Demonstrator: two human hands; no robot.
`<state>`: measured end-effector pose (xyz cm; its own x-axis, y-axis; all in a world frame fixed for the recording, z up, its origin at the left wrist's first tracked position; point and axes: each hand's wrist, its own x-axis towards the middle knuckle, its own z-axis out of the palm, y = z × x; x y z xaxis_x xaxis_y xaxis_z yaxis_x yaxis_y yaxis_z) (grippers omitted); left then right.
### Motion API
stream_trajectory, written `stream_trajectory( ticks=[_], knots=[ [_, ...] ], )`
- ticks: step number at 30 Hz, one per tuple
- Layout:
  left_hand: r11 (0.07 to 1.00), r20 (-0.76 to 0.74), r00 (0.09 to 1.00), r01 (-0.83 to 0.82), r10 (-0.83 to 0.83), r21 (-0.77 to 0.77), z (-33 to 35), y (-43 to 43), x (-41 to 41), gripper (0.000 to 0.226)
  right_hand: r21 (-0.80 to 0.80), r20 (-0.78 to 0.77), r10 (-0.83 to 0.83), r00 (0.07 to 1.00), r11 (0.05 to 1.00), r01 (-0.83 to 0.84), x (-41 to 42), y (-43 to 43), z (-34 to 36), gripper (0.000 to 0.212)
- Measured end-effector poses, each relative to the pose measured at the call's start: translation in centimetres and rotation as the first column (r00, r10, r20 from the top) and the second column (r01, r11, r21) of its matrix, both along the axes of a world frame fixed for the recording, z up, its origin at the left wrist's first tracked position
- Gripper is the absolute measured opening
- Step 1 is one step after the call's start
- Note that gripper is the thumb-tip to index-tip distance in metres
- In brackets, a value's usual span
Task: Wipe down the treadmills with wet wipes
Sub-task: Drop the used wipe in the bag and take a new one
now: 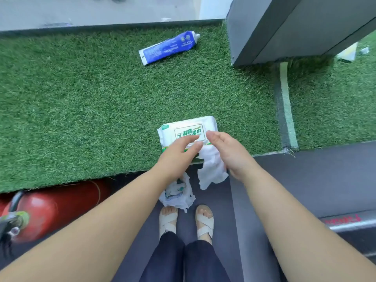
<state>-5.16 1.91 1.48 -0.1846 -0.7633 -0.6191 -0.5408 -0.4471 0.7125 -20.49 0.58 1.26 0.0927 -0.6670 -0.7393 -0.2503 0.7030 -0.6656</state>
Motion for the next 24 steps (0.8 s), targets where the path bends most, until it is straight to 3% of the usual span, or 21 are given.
stream_trajectory(
  ticks=[1, 2, 5, 7, 9, 11, 13, 14, 16, 18, 19, 21, 24],
  knots=[
    [0.987, -0.181, 0.977, -0.086, 0.111, 0.138, 2.2, 0.2, -0.7, 0.051, 0.040, 0.121, -0.118, 0.986, 0.993, 0.114, -0.3, 0.5, 1.1, 0.078],
    [0.975, -0.266, 0.954, -0.083, 0.137, 0.204, 4.0, 0.5, -1.2, 0.051, 0.072, 0.225, -0.206, 0.952, 0.978, 0.194, -0.7, 1.1, 2.4, 0.073],
    [0.968, -0.329, 0.931, -0.084, 0.161, 0.235, 8.1, 1.7, -2.5, 0.023, 0.021, 0.326, -0.308, 0.894, 0.948, 0.319, -2.2, 3.1, 7.3, 0.037],
    [0.971, -0.324, 0.936, -0.061, 0.135, 0.230, 10.7, 2.3, -3.6, 0.023, -0.135, 0.178, -0.346, 0.921, 0.919, 0.371, -3.6, 5.0, 10.4, 0.019],
    [0.989, -0.269, 0.962, -0.003, 0.044, 0.149, 13.9, 2.8, -5.3, 0.020, -0.274, -0.007, -0.466, 0.885, 0.852, 0.447, -5.7, 7.0, 13.4, 0.008],
    [0.996, -0.209, 0.976, 0.073, -0.061, 0.052, 17.4, 3.5, -7.4, 0.027, -0.344, -0.111, -0.619, 0.777, 0.758, 0.554, -8.0, 9.3, 16.6, 0.027],
    [0.987, -0.198, 0.967, 0.155, -0.161, -0.048, 21.1, 4.7, -10.3, 0.030, -0.343, -0.114, -0.748, 0.654, 0.648, 0.680, -10.7, 12.1, 20.3, 0.040],
    [0.978, -0.198, 0.959, 0.187, -0.202, -0.092, 22.9, 5.4, -12.1, 0.030, -0.309, -0.047, -0.807, 0.588, 0.572, 0.760, -12.4, 13.7, 22.0, 0.039],
    [0.953, -0.192, 0.943, 0.238, -0.273, -0.187, 26.1, 7.2, -15.7, 0.030, -0.056, 0.286, -0.879, 0.381, 0.382, 0.923, -15.6, 17.1, 24.9, 0.041],
    [0.921, -0.205, 0.917, 0.282, -0.341, -0.269, 28.9, 9.5, -19.8, 0.031, 0.132, 0.570, -0.800, 0.187, 0.314, 0.940, -18.6, 21.0, 27.3, 0.075],
    [0.906, -0.220, 0.903, 0.296, -0.369, -0.303, 30.3, 10.8, -22.0, 0.029, 0.143, 0.648, -0.748, 0.145, 0.307, 0.941, -19.8, 23.1, 28.6, 0.082],
    [0.882, -0.222, 0.886, 0.320, -0.408, -0.345, 32.5, 13.4, -26.3, 0.024, 0.119, 0.732, -0.669, 0.131, 0.314, 0.942, -22.2, 27.2, 30.3, 0.070],
    [0.841, -0.198, 0.860, 0.368, -0.470, -0.397, 34.7, 18.1, -33.1, 0.023, -0.029, 0.660, -0.700, 0.272, 0.338, 0.941, -26.6, 33.4, 32.0, 0.045]
  ],
)
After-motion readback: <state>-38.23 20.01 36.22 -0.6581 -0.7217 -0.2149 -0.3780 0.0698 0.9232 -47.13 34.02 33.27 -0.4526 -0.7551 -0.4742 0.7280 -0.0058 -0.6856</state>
